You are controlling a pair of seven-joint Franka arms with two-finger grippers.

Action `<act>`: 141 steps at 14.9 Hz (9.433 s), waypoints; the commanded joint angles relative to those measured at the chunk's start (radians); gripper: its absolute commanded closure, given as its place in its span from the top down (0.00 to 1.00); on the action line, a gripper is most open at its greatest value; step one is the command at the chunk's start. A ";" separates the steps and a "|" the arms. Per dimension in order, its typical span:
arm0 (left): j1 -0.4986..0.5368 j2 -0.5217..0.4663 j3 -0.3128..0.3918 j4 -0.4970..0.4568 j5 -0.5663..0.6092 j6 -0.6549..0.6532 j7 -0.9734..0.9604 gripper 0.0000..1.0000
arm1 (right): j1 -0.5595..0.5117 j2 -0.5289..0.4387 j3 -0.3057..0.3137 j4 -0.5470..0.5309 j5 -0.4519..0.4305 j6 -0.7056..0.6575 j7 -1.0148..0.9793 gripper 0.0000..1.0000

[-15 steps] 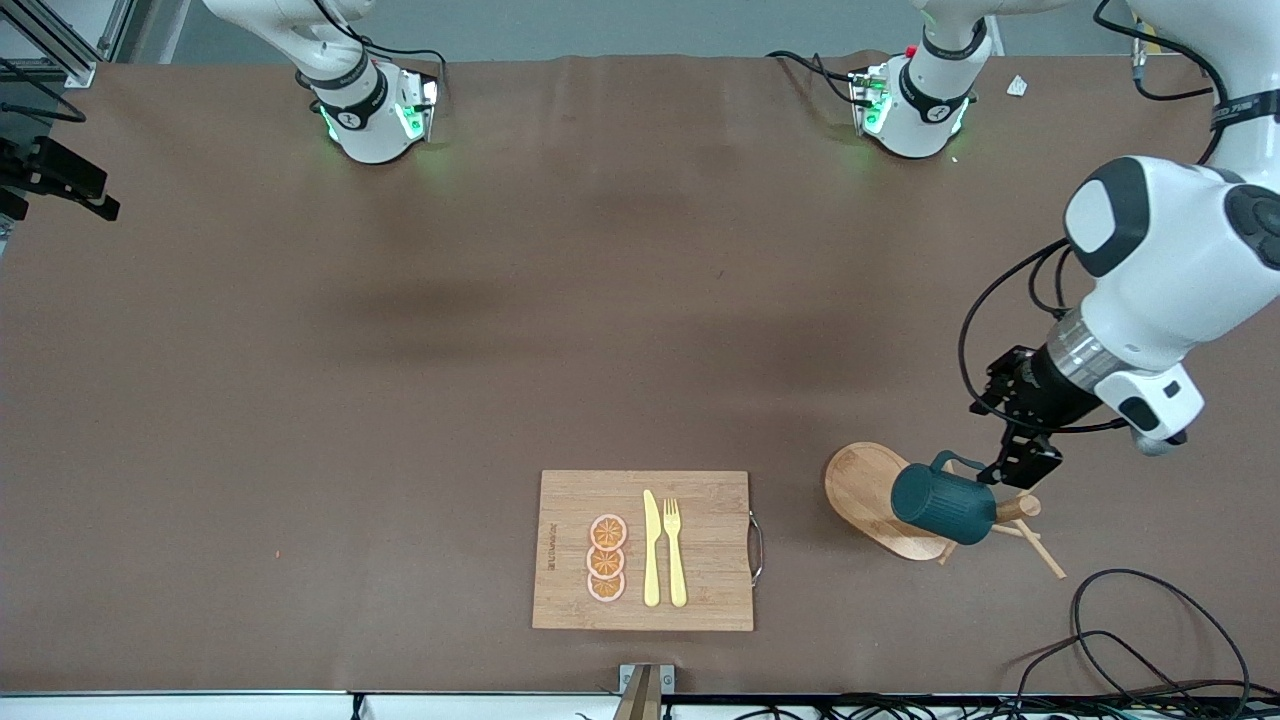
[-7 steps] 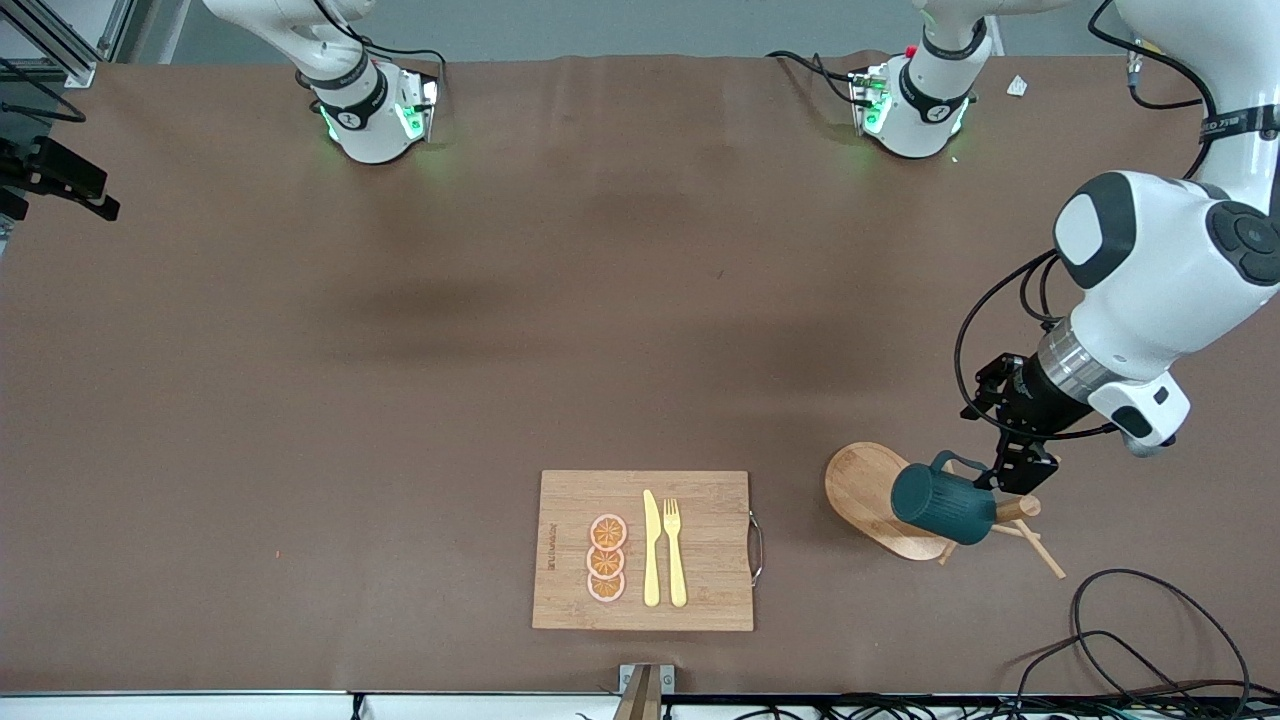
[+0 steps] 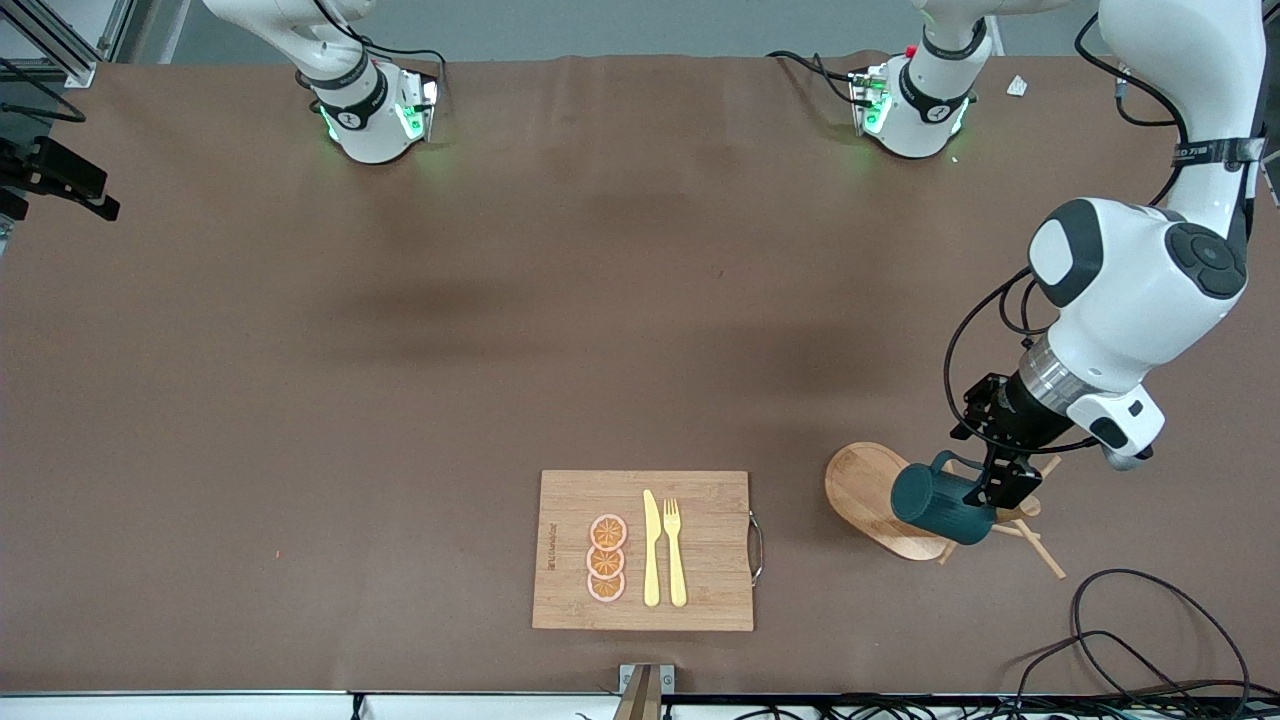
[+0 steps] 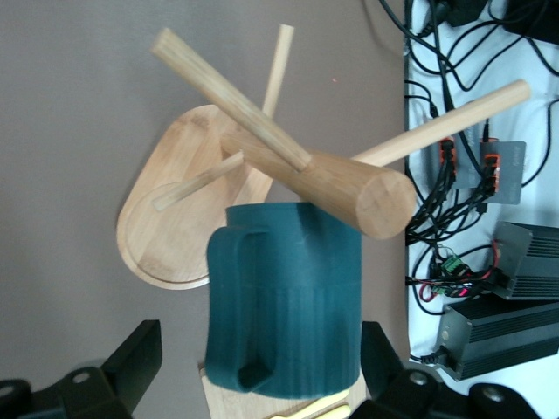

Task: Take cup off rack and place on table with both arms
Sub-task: 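Lower the left gripper around the teal mug body and close it, then lift the teal mug off the rack peg and carry it toward the table middle, then hold the mug with the left gripper while the right gripper reaches it, then grasp the mug with the right gripper while the left gripper releases it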

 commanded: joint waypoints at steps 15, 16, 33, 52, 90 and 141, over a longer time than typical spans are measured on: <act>0.000 0.076 -0.018 -0.046 -0.094 0.286 0.091 1.00 | -0.006 -0.016 0.005 -0.018 -0.013 0.016 -0.009 1.00; 0.000 0.080 -0.018 -0.048 -0.094 0.297 0.091 1.00 | -0.004 -0.016 0.005 -0.018 -0.013 0.016 -0.010 1.00; -0.012 0.120 -0.037 -0.027 -0.115 0.355 0.076 0.79 | -0.006 -0.016 0.005 -0.018 -0.013 0.018 -0.009 1.00; -0.163 0.084 -0.178 0.018 0.057 0.312 0.041 0.77 | -0.007 -0.016 0.005 -0.018 -0.013 0.016 -0.009 1.00; -1.401 0.780 0.382 0.382 1.799 -0.484 -1.076 0.83 | -0.073 0.275 0.007 0.012 -0.021 0.180 0.004 1.00; -0.125 -0.152 0.153 0.388 0.145 -0.847 1.103 1.00 | 0.649 0.421 0.004 -0.523 0.075 0.952 0.403 0.00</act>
